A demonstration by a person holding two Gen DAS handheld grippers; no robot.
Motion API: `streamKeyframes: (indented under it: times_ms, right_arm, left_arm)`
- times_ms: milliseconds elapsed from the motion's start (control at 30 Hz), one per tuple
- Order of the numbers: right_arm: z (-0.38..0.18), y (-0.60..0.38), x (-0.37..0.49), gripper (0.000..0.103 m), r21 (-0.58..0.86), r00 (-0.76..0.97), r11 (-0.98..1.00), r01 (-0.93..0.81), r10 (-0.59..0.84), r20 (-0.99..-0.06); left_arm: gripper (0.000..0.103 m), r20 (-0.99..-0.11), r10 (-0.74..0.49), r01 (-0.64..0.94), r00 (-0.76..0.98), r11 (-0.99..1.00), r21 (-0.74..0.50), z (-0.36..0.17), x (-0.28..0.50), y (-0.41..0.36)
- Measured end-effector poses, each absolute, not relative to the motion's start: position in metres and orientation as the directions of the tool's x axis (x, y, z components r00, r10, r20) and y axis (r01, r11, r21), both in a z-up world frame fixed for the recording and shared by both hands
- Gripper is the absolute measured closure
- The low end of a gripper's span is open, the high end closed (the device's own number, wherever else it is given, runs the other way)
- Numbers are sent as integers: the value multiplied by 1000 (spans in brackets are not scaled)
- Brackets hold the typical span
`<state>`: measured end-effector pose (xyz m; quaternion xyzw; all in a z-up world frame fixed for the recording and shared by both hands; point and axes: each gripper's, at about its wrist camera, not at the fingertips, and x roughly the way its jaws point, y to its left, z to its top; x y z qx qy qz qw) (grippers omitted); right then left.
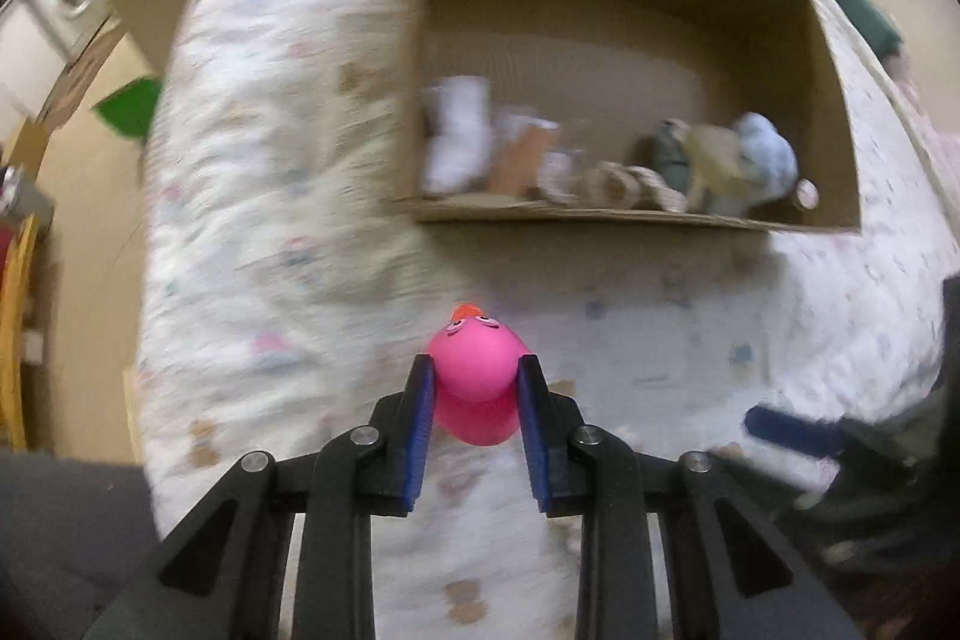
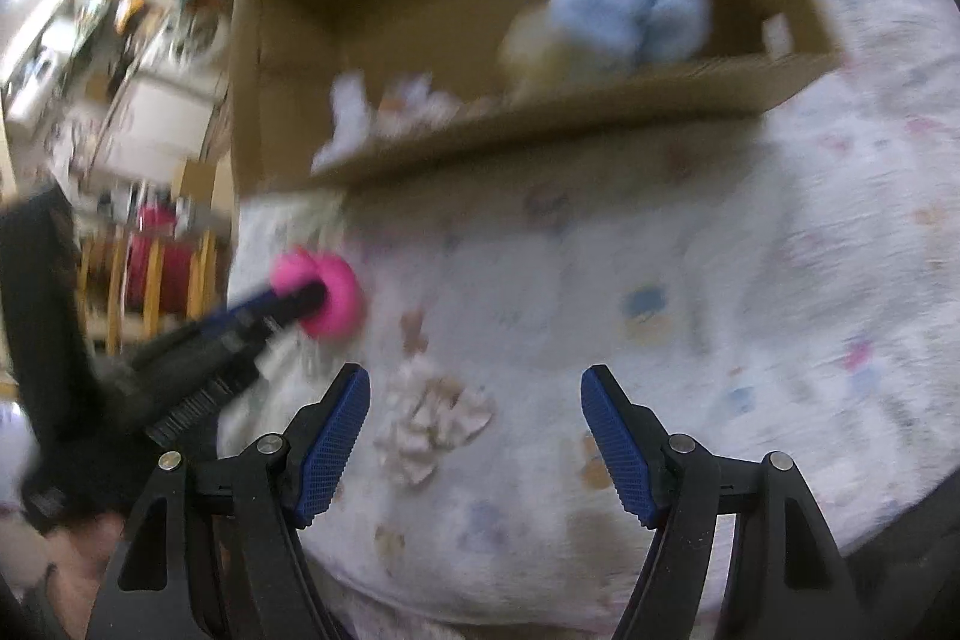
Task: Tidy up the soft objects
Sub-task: 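Grasp the pink duck with the left gripper while the right gripper grasps the white scrunchie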
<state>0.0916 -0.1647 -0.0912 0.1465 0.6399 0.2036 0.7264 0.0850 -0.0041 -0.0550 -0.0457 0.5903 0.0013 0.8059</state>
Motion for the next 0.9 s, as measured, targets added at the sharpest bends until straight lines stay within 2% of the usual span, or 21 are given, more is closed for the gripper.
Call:
streamKeyframes:
  times_ms: [167, 433, 500, 533, 567, 600, 633, 900]
  right_arm:
    - [-108, -124, 88, 25, 372, 41, 896, -242, 393, -919]
    - [-126, -96, 82, 27, 281, 36, 910, -303, 306, -951]
    - [-125, -95, 81, 46, 248, 57, 915, -318, 280, -958]
    - [-124, -95, 81, 59, 238, 65, 917, -319, 272, -960]
    - [-123, -98, 82, 68, 236, 70, 920, -312, 270, -960]
    - [-122, -101, 83, 71, 241, 73, 922, -302, 275, -959]
    - [-121, -105, 84, 79, 248, 75, 924, -290, 280, -957]
    - [-97, -131, 87, 82, 278, 159, 933, -228, 317, -935]
  left_arm:
    - [79, -957, -43, -83, 288, 994, -70, -49, 71, 15]
    - [79, -959, -10, -92, 285, 995, -37, -51, 61, 19]
    - [79, -960, -10, -96, 280, 995, -39, -54, 62, 18]
    - [79, -961, -11, -98, 278, 994, -40, -55, 63, 17]
    - [79, -961, -12, -98, 277, 994, -41, -56, 63, 17]
    - [79, -961, -15, -97, 277, 994, -43, -56, 64, 16]
    - [79, -960, -17, -95, 278, 994, -45, -57, 64, 15]
    - [79, -959, -15, -104, 285, 994, -46, -59, 65, 16]
